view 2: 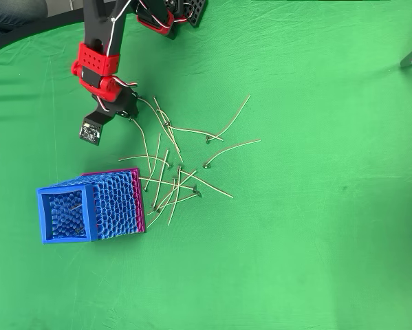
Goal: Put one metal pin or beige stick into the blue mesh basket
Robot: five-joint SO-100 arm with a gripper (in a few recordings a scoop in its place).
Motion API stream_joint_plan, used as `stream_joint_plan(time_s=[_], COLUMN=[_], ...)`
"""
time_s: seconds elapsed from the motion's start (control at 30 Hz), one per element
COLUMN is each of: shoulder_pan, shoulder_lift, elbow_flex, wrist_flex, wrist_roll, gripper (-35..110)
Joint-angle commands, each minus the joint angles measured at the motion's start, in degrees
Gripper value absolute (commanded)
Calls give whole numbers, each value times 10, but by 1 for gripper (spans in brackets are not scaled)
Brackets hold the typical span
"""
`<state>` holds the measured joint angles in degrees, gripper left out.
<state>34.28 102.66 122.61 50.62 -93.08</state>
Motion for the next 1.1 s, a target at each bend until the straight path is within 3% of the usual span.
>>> stream_joint_plan(time_s=[0.0,1.07], shoulder_pan=[7,2], shoulder_lift=[-5,-68], elbow_flex=[-28,-20], wrist_flex=[-7,-68], wrist_roll=[-7,-19], gripper=[14,12])
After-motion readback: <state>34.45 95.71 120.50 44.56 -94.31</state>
